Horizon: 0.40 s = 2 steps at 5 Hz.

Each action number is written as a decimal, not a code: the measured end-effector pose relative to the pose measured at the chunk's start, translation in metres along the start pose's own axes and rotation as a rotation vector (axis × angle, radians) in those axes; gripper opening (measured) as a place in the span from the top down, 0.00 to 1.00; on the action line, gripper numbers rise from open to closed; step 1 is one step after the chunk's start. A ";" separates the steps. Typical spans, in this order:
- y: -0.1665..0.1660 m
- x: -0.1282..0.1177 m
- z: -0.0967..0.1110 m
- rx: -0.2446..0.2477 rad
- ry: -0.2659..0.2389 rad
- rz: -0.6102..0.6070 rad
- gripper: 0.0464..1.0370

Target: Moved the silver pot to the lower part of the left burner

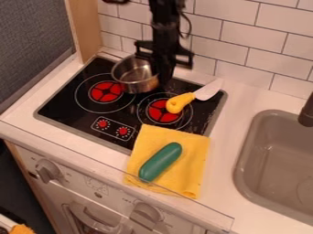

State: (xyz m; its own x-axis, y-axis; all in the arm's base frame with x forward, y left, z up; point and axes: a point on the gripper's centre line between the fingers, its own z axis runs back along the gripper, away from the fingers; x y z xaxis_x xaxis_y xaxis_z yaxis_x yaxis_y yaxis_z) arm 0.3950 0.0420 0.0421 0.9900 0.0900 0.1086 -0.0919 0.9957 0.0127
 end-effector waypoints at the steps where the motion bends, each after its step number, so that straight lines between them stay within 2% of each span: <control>1: 0.016 -0.016 0.039 0.010 -0.078 0.072 0.97; 2: 0.025 -0.047 0.036 0.014 -0.057 0.101 0.97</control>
State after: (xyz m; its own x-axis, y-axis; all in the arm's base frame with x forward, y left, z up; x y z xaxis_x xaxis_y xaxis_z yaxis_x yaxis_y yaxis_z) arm 0.3428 0.0620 0.0728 0.9678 0.1884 0.1668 -0.1931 0.9811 0.0123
